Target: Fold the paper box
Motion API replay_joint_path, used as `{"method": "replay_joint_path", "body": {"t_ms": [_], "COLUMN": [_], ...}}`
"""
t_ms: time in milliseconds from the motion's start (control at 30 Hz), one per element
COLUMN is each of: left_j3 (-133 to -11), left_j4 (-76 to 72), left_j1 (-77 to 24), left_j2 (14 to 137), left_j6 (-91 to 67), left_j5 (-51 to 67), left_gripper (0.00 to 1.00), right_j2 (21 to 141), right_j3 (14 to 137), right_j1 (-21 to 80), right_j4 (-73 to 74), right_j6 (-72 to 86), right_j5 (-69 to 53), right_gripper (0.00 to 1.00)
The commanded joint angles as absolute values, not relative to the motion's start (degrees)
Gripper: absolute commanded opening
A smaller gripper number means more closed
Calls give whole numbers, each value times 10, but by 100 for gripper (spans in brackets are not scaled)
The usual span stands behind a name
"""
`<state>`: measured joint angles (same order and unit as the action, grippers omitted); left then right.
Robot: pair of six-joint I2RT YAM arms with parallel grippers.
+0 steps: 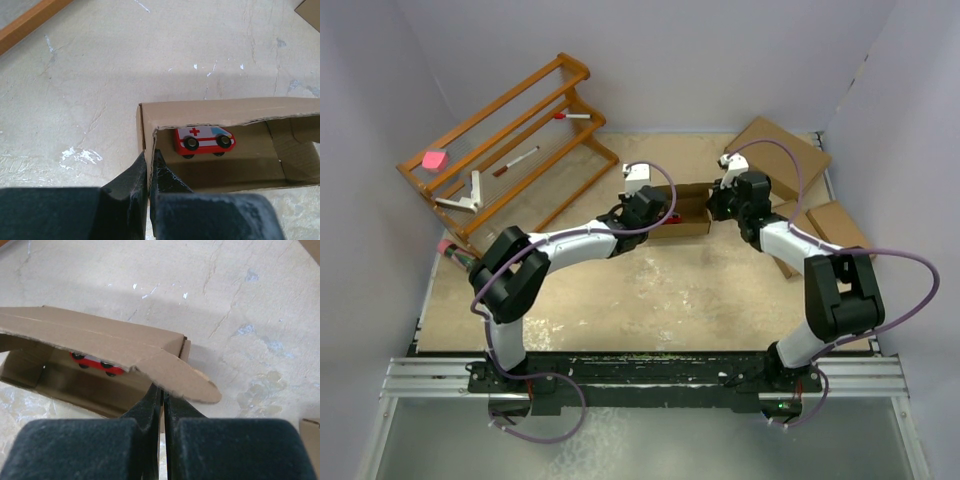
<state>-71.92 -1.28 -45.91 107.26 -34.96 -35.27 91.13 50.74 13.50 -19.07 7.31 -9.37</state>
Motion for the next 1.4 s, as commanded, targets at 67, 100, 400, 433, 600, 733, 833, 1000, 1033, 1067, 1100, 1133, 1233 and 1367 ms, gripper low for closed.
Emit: {"method": "replay_joint_path", "body": {"t_ms": [67,100,400,433,600,733,833,1000,1033,1067,1100,1133,1233,1367], "left_j3": [-698,-694,-665,-662,-657,-652,-648,-647,-648,-648,-648,-649,-649,-649], "left_j4": [-29,-29,-32,-32,-32,-31,-31,-30,-30,-31,-30,-29,-28,-26], "left_j1": [-471,-472,-482,-482,-485,-487,-487,-487,-487,-488,-488,-488,-488,-488], "left_j2": [1045,1044,1021,1019,1017,1023,1026,1025,1024,1023,1023,1023,1023,1023], "left_j6": [-363,-363,-369,-369,-364,-363,-365,-367,-366,-365,-364,-363,-362,-361], "left_j5": [-347,-347,-348,-347,-347,-352,-358,-357,-358,-356,-356,-357,-355,-353], "left_gripper": [4,5,7,7,8,8,8,8,8,8,8,8,8,8], "right_j2": [882,881,870,868,860,835,815,784,779,771,764,757,743,737], "right_j3": [495,494,490,490,498,501,506,517,519,521,524,529,558,614], "right_j1": [144,145,150,150,150,150,150,149,146,142,136,130,124,123], "right_j4": [-159,-156,-123,-119,-87,-66,-43,34,49,64,82,103,182,288], "right_j6": [71,69,51,49,33,11,-12,-62,-79,-99,-121,-149,-230,-334], "right_j5": [-117,-116,-97,-97,-97,-97,-94,-138,-150,-174,-202,-227,-296,-349], "right_gripper": [0,0,1,1,10,26,42,66,69,72,73,74,75,74]}}
